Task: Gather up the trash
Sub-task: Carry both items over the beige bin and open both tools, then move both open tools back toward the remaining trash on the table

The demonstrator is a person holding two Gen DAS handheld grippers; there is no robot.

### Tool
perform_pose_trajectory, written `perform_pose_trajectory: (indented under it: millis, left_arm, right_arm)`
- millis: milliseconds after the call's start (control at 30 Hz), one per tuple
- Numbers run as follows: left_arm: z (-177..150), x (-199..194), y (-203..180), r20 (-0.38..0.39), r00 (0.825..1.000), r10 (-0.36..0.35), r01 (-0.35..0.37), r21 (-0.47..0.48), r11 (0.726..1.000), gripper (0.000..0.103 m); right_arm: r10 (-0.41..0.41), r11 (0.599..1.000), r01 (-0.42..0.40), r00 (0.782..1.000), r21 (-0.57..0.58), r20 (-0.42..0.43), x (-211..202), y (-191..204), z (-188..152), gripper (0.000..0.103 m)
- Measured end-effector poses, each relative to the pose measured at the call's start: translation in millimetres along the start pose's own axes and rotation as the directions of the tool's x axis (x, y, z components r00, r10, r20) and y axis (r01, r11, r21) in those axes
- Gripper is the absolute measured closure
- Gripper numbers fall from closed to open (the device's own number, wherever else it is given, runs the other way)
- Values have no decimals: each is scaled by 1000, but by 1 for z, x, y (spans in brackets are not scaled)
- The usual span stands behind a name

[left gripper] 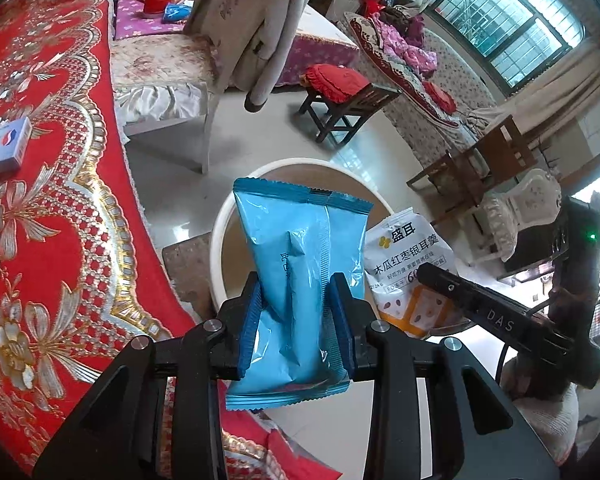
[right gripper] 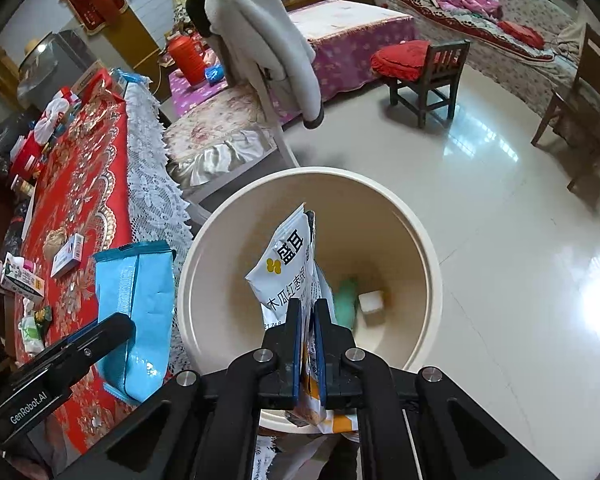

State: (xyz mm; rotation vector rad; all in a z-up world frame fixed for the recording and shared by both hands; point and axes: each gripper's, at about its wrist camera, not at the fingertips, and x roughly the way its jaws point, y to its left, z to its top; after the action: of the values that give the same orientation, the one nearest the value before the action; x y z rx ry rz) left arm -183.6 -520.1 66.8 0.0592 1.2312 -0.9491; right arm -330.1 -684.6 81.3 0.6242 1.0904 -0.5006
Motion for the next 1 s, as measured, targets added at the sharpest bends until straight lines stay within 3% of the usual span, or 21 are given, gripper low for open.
perform_pose_trajectory:
  millis: [233, 300, 333, 367, 433, 667, 1000]
  left_arm:
    - [2, 0, 3, 14, 1000, -9, 9, -17, 1000, 66]
    - [0, 0, 5, 17, 1000, -16, 16, -23, 1000, 64]
    - [0, -2, 6, 17, 1000, -19, 20, -25, 1000, 60]
    - [-1, -2, 7, 19, 1000, -23, 23, -28, 999, 56]
    - [-2, -5, 8, 26, 999, -35, 36, -36, 999, 48]
    - [-6, -19, 20, 37, 999, -13, 15, -54, 998, 48]
    - [-16, -46, 47, 76, 993, 88, -80, -97, 992, 48]
  right_arm:
    - [-8, 1000, 8, 1000, 8, 4, 0, -2, 0, 96]
    - [-11, 1000, 11, 1000, 13, 9, 0, -1, 0, 79]
    - [-9, 1000, 9, 1000, 17, 17, -1, -2, 0, 66]
    - [-7, 1000, 7, 1000, 19, 23, -2, -2, 0, 63]
    - [-6, 1000, 6, 1000, 17, 23, -2, -1, -1, 63]
    - [13, 1000, -13, 1000, 8, 7, -1, 6, -3, 63]
    - [48, 997, -48, 999, -55, 0, 2, 44, -6, 62]
